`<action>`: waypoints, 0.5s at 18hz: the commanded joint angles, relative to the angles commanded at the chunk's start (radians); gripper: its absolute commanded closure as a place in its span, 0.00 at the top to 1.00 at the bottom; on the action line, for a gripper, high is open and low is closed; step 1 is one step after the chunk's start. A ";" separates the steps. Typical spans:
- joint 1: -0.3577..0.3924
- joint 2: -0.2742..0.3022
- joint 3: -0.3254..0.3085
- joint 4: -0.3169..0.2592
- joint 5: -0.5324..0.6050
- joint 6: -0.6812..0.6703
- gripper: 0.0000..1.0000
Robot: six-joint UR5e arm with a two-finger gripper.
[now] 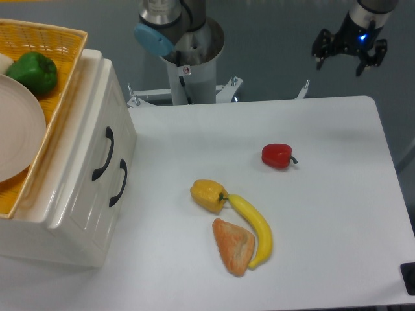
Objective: Slide open the top white drawer
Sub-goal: 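Move the open gripper toward the upper drawer handle of the white cabinet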
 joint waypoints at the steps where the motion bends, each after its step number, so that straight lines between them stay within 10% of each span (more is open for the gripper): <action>1: -0.009 0.003 0.000 0.000 0.000 -0.017 1.00; 9: -0.116 0.009 -0.002 -0.028 -0.034 -0.245 1.00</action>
